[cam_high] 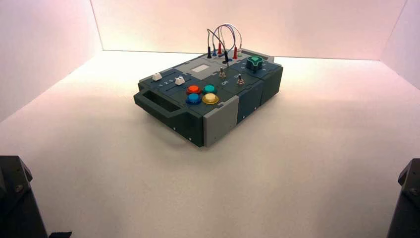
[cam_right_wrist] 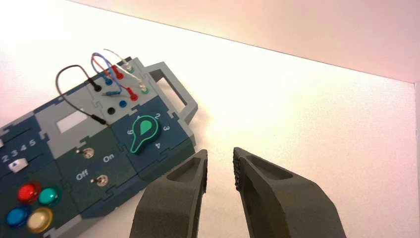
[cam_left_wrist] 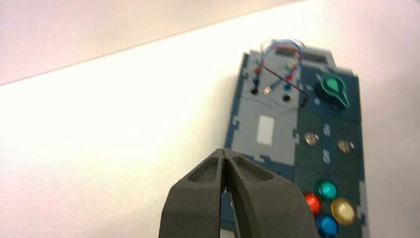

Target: Pull the red wire.

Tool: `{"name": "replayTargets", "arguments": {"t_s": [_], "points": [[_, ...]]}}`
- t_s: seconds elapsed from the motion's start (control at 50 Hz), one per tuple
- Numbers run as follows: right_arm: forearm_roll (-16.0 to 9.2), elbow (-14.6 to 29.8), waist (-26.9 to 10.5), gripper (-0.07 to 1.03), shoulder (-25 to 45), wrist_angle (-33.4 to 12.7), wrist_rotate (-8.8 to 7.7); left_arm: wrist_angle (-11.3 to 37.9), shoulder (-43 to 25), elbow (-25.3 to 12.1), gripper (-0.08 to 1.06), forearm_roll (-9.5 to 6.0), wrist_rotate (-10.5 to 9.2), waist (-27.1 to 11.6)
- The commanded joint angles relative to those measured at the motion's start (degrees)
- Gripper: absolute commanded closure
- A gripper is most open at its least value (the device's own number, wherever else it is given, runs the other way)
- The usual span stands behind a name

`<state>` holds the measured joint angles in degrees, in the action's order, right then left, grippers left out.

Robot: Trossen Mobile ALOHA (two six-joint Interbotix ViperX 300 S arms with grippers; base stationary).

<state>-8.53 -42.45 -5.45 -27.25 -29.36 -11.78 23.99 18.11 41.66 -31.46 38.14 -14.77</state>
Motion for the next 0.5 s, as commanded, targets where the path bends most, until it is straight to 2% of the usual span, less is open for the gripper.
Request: {"name": "replayTargets", "arguments": {"t_s": [0.02,0.06,0.16,0.22,0.28,0.3,0.4,0.42,0.44,0.5], "points": [[-0.35,3.16,-0.53,0.66,1.14,-1.41,-0.70,3.34,-0.62,-2.72,1.01,-0.09,2.55,-0.88],[-0.26,3.69,-0.62,0.66,1.67,-1.76,-0.88,4.83,-1.05,-3.25,1.01,-0.18,3.25,-1.14],[-0.35,5.19,-1.32,0.66,2.90,-3.96,-2.55,7.73,-2.02,-4.31,1.01,-0.26,4.13,-1.58],[-0.35,7.91,-3.08,0.66,4.83,-7.03,-4.75,11.43,-2.99,-5.36,1.01,-0.35,4.31,-2.20],[-0.35,8.88,-3.52,0.66,5.45,-7.91,-5.27,12.04,-3.25,-5.63,1.01,-0.35,4.31,-2.37],[-0.35,10.90,-4.31,0.66,6.59,-9.67,-5.89,13.62,-3.43,-6.24,1.01,-0.35,4.48,-2.90],[-0.35,13.27,-5.01,0.66,8.09,-12.48,-6.24,14.24,-3.34,-6.33,1.01,-0.35,5.01,-3.60],[-0.35,13.89,-5.19,0.66,8.53,-13.45,-6.50,14.50,-3.34,-6.24,1.01,-0.35,5.27,-3.69],[-0.35,14.94,-5.98,0.66,9.49,-15.64,-7.82,15.47,-3.34,-6.42,1.01,-0.35,6.15,-3.96],[-0.53,15.56,-6.33,0.66,10.11,-16.79,-8.44,15.91,-3.34,-6.59,1.01,-0.35,6.59,-4.04]]}}
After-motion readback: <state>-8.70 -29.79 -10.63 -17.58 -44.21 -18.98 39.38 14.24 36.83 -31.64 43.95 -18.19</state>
